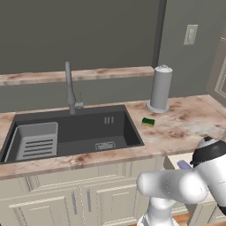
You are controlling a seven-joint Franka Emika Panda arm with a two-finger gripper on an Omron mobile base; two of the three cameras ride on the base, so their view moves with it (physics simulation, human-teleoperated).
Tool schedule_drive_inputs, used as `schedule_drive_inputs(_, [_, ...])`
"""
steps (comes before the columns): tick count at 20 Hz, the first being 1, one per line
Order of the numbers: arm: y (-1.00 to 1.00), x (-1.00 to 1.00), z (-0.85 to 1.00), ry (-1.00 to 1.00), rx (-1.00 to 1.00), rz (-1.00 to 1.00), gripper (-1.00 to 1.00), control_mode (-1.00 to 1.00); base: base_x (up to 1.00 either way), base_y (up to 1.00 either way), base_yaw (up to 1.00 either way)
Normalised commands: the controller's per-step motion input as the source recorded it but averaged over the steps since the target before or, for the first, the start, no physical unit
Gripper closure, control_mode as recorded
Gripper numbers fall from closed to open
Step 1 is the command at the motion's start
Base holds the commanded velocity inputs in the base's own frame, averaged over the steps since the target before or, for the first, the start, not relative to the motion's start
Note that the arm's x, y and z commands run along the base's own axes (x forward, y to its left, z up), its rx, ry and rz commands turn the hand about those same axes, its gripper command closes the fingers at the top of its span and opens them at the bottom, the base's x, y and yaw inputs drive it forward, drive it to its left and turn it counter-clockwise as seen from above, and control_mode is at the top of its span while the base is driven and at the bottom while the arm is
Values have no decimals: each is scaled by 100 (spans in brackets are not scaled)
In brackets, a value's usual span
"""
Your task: Restock the sink supplies by placing the sponge and soap dispenser on the counter and next to the sink. Make sure the soap dispenser is upright.
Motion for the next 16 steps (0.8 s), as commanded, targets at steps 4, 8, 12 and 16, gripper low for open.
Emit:
schedule_drive_inputs(4, [1, -11, -39, 2, 0, 8, -100, -100, 0, 0, 0])
schedule_drive_inputs(8, [7, 0, -33, -6, 0, 12, -100, -100, 0, 0, 0])
schedule_drive_inputs(12, [12, 0, -24, -9, -1, 15, -100, -100, 0, 0, 0])
schedule_drive_inputs(16, [8, 2, -20, -1, 0, 14, -100, -100, 0, 0, 0])
